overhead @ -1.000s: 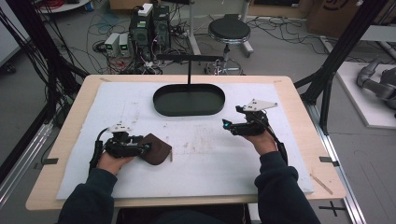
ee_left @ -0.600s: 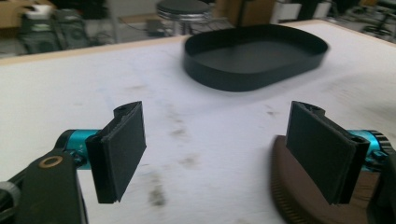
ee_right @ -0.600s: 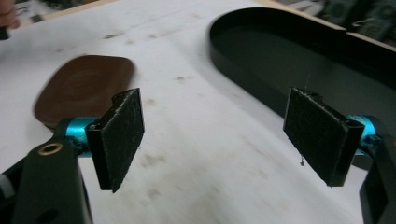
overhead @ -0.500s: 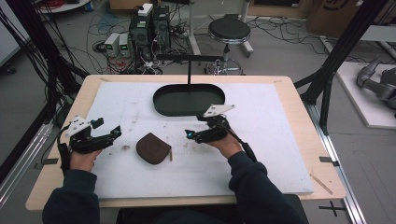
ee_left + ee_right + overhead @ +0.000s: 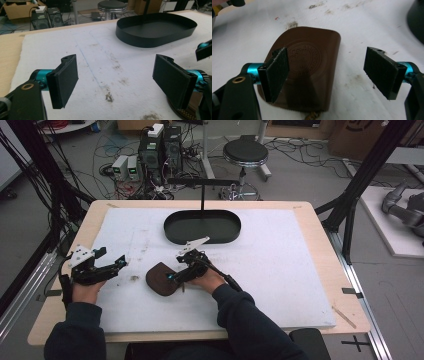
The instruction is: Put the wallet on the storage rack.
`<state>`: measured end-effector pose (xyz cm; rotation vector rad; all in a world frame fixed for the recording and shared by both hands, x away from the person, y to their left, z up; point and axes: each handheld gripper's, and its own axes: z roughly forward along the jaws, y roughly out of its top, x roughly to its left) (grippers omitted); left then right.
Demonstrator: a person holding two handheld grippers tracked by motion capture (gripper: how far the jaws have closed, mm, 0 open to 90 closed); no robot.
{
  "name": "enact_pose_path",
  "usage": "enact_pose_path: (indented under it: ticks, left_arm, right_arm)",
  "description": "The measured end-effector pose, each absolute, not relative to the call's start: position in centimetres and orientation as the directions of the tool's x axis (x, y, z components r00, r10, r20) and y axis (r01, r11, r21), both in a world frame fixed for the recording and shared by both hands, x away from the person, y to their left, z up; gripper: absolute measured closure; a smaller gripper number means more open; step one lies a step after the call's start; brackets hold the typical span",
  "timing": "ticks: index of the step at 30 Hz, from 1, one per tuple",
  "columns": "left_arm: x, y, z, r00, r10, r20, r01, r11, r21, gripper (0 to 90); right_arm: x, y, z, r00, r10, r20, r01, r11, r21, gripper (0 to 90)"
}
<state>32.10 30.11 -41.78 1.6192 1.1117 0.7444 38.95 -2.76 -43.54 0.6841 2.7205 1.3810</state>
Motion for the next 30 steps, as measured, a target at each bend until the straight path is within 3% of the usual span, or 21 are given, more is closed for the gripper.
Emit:
enact_pose_path:
  ticks: [5, 8, 10, 11, 15, 21, 27, 30]
  left_arm:
    - [32.1, 30.2, -41.8, 0.388, 0.92, -0.053, 0.309, -0.076, 0.948, 20.5]
    - [32.1, 30.1, -41.8, 0.393, 0.918, -0.051, 0.31, -0.08, 0.947, 20.9]
    - [32.1, 30.1, -41.8, 0.393, 0.918, -0.051, 0.31, -0.08, 0.947, 21.0]
    - [32.1, 30.1, -41.8, 0.391, 0.919, -0.052, 0.311, -0.078, 0.947, 21.1]
    - [32.1, 30.3, -41.8, 0.385, 0.921, -0.056, 0.312, -0.073, 0.947, 21.2]
    - [32.1, 30.2, -41.8, 0.389, 0.92, -0.053, 0.311, -0.077, 0.947, 21.5]
    - [32.0, 30.1, -41.8, 0.393, 0.918, -0.054, 0.312, -0.077, 0.947, 21.8]
    - [32.0, 30.1, -41.8, 0.393, 0.918, -0.055, 0.31, -0.076, 0.948, 21.9]
  right_arm:
    - [39.4, -1.8, -44.8, -0.905, 0.36, 0.227, 0.401, 0.541, 0.739, 18.3]
    - [40.1, -2.1, -45.3, -0.882, 0.342, 0.324, 0.466, 0.525, 0.712, 20.9]
    - [40.4, -2.2, -45.3, -0.883, 0.292, 0.367, 0.469, 0.537, 0.702, 38.2]
    - [40.4, -2.3, -45.2, -0.883, 0.283, 0.374, 0.469, 0.54, 0.699, 39.5]
    - [40.1, -2.4, -44.7, -0.894, 0.284, 0.346, 0.448, 0.557, 0.699, 46.5]
    - [40.2, -3.7, -43.3, -0.905, 0.288, 0.314, 0.425, 0.553, 0.717, 66.8]
    - [40.3, -5.8, -41.7, -0.911, 0.333, 0.243, 0.395, 0.537, 0.745, 75.5]
    - [40.4, -7.7, -40.3, -0.913, 0.375, 0.159, 0.357, 0.551, 0.754, 78.4]
